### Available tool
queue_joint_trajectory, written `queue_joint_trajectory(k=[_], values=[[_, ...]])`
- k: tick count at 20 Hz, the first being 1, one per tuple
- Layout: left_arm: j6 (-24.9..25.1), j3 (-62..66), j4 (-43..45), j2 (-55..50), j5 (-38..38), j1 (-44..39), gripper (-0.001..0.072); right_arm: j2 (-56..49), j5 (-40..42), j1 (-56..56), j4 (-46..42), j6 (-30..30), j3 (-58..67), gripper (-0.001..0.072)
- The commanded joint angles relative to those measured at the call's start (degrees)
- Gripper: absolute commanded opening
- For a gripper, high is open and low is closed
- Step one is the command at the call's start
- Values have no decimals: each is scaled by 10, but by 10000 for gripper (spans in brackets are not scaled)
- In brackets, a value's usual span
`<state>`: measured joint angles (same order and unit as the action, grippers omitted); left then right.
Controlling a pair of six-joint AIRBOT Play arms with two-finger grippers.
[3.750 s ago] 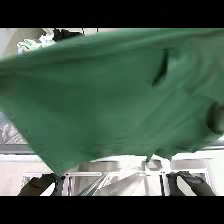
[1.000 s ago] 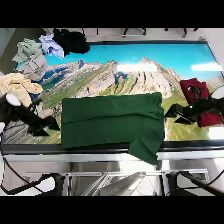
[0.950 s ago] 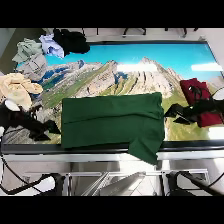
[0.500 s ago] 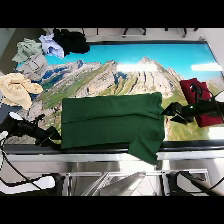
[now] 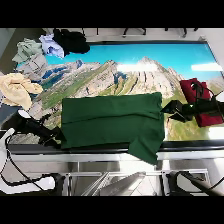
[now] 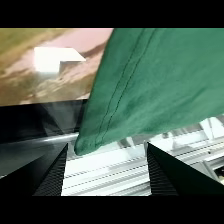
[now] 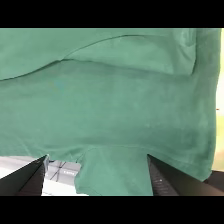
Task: Fold the shirts.
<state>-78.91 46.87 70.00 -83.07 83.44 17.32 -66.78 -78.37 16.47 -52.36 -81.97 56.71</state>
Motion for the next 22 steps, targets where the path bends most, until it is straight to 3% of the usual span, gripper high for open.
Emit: queue_joint_trajectory(k=[1, 2, 3, 5, 7, 14, 15, 16, 17, 18, 19, 20, 22], values=[[-51, 0, 39, 5, -20, -41, 529, 0, 4, 2, 1, 7, 0, 700], [-55, 0, 36, 13, -23, -46, 527, 0, 4, 5, 1, 10, 0, 699], [-54, -5, 28, 23, -26, -50, 449, 0, 5, 9, 1, 11, 0, 699], [-54, -27, 23, 50, -49, -52, 193, 0, 5, 20, 0, 14, 0, 699], [-66, -63, 18, 84, -91, -54, 28, 0, 3, 36, 1, 19, 0, 700], [-60, -92, 40, 194, -95, -22, 13, 1, -16, 66, -1, 31, 0, 697], [-60, -92, 36, 197, -84, -9, 68, 1, -16, 66, 2, 31, 0, 697], [-70, -92, 15, 200, -68, 7, 515, 1, -15, 66, 2, 31, 0, 691], [-89, -91, -28, 199, -52, 24, 672, 1, -15, 66, 1, 32, 0, 624], [-92, -92, -92, 202, -40, 35, 666, 1, -14, 66, 2, 32, 0, 571], [-93, -92, -128, 213, -35, 33, 665, 1, -10, 65, 1, 32, 0, 577], [-115, -92, -98, 235, -44, 20, 665, 1, -4, 65, 2, 32, 0, 582], [-221, -92, 58, 275, -65, -2, 666, 1, 4, 65, 19, 44, 0, 581]])
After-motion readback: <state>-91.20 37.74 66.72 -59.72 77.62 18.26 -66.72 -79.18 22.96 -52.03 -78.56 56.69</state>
